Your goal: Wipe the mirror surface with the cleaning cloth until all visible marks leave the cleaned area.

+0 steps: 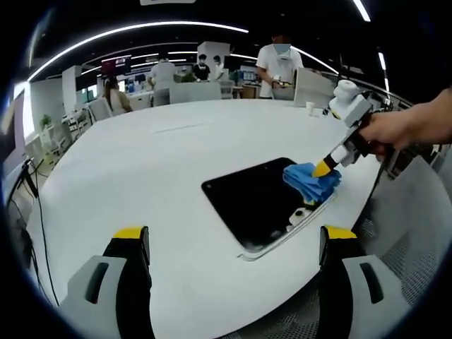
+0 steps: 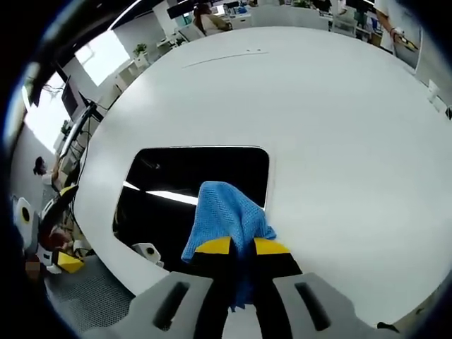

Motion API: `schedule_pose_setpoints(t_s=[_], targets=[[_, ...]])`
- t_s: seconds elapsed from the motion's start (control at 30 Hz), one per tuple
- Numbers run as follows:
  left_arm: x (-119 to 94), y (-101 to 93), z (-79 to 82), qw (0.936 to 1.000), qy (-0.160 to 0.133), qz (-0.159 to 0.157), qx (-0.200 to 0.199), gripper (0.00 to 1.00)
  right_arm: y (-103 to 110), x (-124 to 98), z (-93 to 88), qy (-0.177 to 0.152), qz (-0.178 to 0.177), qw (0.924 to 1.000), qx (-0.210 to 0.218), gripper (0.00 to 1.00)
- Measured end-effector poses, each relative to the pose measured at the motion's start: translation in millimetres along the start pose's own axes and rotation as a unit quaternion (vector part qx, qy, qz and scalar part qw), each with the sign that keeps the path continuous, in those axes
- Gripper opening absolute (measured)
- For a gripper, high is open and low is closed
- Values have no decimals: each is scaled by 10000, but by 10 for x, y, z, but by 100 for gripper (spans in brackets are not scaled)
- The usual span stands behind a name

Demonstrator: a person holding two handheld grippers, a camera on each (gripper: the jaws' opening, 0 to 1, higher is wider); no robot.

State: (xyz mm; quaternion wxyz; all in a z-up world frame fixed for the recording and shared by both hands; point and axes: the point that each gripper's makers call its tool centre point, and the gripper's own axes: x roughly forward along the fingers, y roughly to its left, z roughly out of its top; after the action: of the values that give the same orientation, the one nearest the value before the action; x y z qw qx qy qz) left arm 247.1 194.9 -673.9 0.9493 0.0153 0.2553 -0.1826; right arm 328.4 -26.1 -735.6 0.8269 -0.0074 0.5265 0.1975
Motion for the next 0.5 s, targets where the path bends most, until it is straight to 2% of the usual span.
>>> schedule_pose_setpoints(t_s=[0.2,0.43,0.5], targets=[[2,-4,-1,10000,0,3,-6,99,-50,89,120,-12,-28,10000,36,4],[3,2,-10,10000,8,11,-49,99,-64,104,170,15,-2,9999,114,4],[9,-5,-18,10000,30,-6,-30,99,-66,110,191,-28,-20,10000,13,4]])
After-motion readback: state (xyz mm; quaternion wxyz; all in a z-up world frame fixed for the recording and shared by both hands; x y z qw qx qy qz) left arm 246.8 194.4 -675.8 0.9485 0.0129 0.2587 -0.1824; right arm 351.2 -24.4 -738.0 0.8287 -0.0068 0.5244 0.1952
